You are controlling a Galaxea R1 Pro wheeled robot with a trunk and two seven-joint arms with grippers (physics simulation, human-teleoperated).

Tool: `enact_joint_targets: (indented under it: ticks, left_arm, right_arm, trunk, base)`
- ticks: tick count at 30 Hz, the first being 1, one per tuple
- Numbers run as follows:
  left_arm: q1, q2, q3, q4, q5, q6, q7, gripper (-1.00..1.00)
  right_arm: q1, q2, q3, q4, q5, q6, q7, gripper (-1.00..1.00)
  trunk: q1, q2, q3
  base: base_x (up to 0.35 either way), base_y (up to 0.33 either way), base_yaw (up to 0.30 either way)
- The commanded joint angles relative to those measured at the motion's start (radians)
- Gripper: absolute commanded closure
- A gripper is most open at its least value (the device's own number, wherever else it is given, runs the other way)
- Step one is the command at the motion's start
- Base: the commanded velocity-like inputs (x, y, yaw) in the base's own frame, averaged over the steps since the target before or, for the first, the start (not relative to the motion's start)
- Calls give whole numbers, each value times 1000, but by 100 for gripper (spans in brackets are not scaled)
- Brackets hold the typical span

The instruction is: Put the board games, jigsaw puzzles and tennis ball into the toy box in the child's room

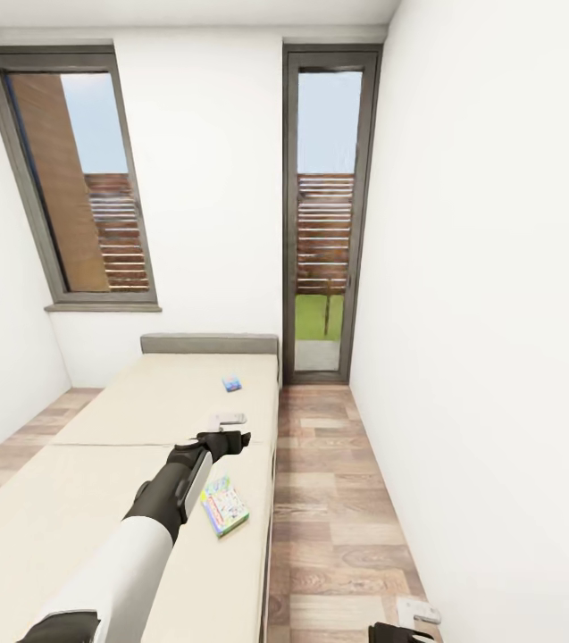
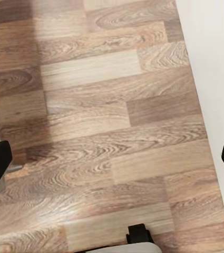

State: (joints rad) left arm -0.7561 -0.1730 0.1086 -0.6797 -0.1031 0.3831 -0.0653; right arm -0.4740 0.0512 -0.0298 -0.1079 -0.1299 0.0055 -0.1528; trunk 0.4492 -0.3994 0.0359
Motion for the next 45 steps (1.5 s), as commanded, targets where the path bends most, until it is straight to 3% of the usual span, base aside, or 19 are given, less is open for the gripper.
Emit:
enact_joint_targets:
  ticks: [1, 25, 45]
  left_arm:
    - [0, -1, 6, -1, -10, 5, -7, -100]
    - [0, -1, 6, -1, -10, 3, -7, -100]
    - [0, -1, 5, -1, -13, 4, -7, -100]
  right_arm:
    - [0, 0, -2, -1, -7, 1, -2, -100]
    - [0, -1, -2, -1, -7, 1, -2, -100]
    - [0, 0, -2, -1, -4, 2, -2, -100]
  trunk:
    - [1, -1, 0]
    - [1, -1, 0]
    - [1, -1, 0]
  base:
    - [228, 0, 0]
    - [49, 0, 0]
    - [163, 0, 0]
